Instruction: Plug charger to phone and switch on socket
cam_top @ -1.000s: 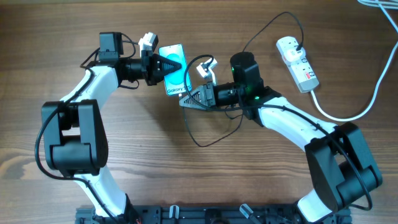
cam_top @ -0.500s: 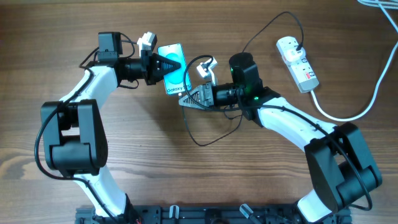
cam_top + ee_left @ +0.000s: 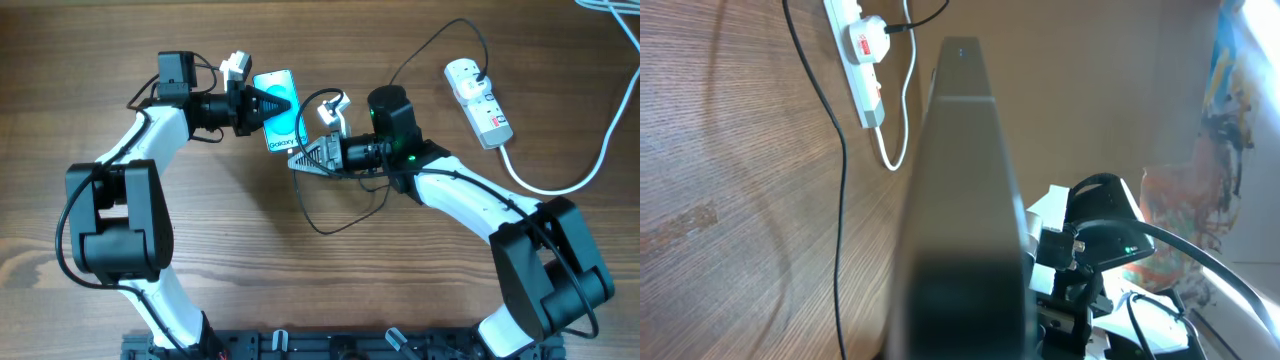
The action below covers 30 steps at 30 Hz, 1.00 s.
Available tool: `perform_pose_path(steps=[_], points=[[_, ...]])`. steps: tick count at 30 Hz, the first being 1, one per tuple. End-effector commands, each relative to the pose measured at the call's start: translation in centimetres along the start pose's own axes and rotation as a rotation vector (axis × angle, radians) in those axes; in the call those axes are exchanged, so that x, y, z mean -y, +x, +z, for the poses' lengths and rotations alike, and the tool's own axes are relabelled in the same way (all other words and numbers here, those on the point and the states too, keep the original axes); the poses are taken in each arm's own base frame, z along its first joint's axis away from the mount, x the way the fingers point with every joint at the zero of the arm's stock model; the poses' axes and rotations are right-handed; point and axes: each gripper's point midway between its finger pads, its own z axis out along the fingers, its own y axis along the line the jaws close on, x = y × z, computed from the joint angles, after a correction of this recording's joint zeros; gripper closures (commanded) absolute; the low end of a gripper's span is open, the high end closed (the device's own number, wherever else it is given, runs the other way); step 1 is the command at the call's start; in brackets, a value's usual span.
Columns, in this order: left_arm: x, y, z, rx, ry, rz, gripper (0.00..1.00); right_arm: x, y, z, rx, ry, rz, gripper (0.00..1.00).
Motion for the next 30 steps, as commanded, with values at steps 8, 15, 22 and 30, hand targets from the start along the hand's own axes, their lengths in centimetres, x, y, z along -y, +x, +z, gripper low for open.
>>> perform_pose_path(steps=[8, 15, 22, 30], points=[[0.6, 0.5, 0.2, -0.02, 0.027, -0.003, 0.96, 3.8, -1.3, -0.5, 0.092, 0.16, -0.008, 0.96], [-5.1, -0.7, -0.6, 0.107, -0.285, -0.114, 0.96, 6.2, 1.9, -1.1, -0.027, 0.235, -0.03, 0.95], [-5.4, -0.7, -0.7, 0.115, -0.303, -0.116, 0.96, 16.5, 3.7, -9.8, 0.009, 0.772, 0.149, 0.96], [-5.6, -0.8, -0.8, 0.119, -0.313, -0.114, 0.96, 20.8, 4.9, -16.7, 0.042, 1.219, 0.178, 0.96]])
